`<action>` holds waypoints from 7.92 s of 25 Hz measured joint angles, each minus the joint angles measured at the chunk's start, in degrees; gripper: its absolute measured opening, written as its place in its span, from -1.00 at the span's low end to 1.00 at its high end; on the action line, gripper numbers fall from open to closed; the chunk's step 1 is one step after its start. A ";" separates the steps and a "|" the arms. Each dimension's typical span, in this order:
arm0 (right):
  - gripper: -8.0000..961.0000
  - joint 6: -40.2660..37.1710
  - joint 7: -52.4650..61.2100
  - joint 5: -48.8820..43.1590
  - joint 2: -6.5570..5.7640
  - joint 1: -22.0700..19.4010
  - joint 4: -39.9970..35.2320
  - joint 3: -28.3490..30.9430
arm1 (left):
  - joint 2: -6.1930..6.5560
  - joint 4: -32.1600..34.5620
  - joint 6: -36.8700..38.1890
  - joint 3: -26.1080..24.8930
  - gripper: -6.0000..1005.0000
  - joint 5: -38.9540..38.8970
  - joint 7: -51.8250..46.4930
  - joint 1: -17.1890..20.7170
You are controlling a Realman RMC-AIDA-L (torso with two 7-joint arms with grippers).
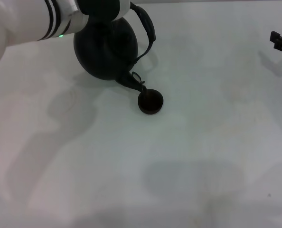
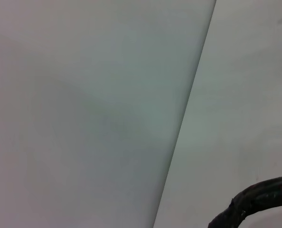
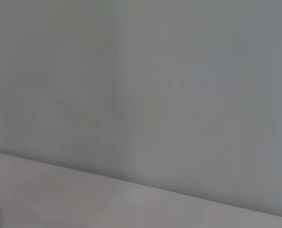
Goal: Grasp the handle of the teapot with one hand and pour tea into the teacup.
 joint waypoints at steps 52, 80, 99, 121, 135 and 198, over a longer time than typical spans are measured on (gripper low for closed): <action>0.82 -5.42 0.06 0.06 -0.67 0.17 2.27 0.71 | 0.24 6.99 -10.81 -11.21 -0.79 -13.32 -20.89 19.50; 0.82 -5.08 -0.10 -0.44 -0.25 -0.98 2.29 2.29 | 0.28 -21.29 1.53 -25.44 -0.79 -89.82 42.35 22.60; 0.82 -4.79 -0.10 -0.31 -0.10 -0.76 2.99 1.90 | 0.51 -37.42 7.47 -28.48 -0.79 -96.44 54.53 18.82; 0.82 -4.05 -0.10 0.07 0.00 -0.80 3.09 1.71 | 0.62 -37.48 2.93 -29.11 -0.76 -87.82 48.08 15.99; 0.82 -3.72 -0.10 0.06 0.00 -0.56 3.16 2.03 | 0.65 -37.24 2.80 -29.09 -0.41 -87.81 48.09 15.63; 0.82 26.85 -38.34 33.96 0.35 -5.14 26.78 15.83 | 0.34 -74.38 32.45 -55.58 0.24 -141.83 107.85 13.14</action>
